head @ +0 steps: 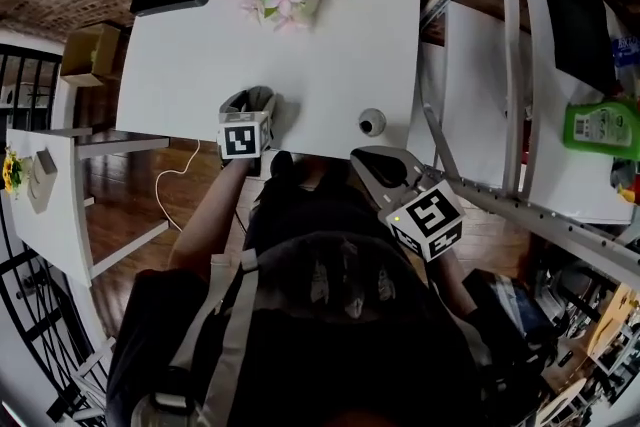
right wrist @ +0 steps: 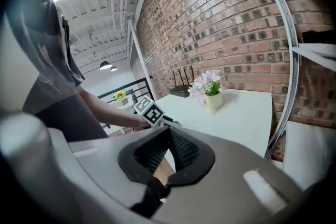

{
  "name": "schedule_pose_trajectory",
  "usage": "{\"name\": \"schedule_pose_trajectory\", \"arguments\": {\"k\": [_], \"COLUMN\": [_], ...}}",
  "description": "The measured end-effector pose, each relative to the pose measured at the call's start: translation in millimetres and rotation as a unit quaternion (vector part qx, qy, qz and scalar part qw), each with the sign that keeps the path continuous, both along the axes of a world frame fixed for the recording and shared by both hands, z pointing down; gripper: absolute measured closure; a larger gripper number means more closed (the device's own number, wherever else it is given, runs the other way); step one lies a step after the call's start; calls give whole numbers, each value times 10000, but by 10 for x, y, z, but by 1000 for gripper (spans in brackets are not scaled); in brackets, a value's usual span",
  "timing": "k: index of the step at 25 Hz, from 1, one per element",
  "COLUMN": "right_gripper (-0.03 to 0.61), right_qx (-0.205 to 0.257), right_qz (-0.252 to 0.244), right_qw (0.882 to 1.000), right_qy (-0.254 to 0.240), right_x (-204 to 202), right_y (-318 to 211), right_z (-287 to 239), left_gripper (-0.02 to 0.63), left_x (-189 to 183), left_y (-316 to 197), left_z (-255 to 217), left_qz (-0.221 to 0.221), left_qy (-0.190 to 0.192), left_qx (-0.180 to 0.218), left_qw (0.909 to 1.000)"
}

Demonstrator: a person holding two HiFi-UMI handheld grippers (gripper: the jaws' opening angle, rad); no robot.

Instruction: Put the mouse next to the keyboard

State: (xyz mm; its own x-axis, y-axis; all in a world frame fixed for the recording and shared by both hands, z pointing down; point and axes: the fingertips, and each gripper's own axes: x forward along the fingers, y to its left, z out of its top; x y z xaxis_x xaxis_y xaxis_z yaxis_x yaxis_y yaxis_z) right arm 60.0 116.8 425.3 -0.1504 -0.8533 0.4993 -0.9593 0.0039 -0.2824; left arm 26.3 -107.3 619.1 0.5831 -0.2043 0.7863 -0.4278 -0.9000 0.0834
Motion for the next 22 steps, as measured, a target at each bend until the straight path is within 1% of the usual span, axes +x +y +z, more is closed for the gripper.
{"name": "schedule_pose_trajectory", "arguments": {"k": [5, 11, 14, 18, 22], "right_gripper": [574, 573, 574, 572, 573], "right_qx": [-6, -24, -38, -40, -48], "right_qz": [-126, -286, -289, -249, -168], "right_qw": [9999, 9996, 9996, 9997, 9998], "right_qy": [10, 38, 55, 31, -4], "right_x": [-8, -34, -37, -36, -26], "right_y": [2, -15, -6, 13, 49], "right_z": [-5, -3, -5, 1, 20], "left_gripper": [345, 345, 347, 347, 347], "left_x": [98, 102, 130, 225, 259], "left_y": [115, 192, 265, 344, 418], "left_z": [-88, -26, -30, -71, -40], "left_qz": [64, 30, 107, 239, 362], "left_qy": [91, 76, 105, 237, 156], "left_qx": [-4, 7, -2, 55, 47], "left_qw": [9999, 10000, 9999, 9994, 9992]}}
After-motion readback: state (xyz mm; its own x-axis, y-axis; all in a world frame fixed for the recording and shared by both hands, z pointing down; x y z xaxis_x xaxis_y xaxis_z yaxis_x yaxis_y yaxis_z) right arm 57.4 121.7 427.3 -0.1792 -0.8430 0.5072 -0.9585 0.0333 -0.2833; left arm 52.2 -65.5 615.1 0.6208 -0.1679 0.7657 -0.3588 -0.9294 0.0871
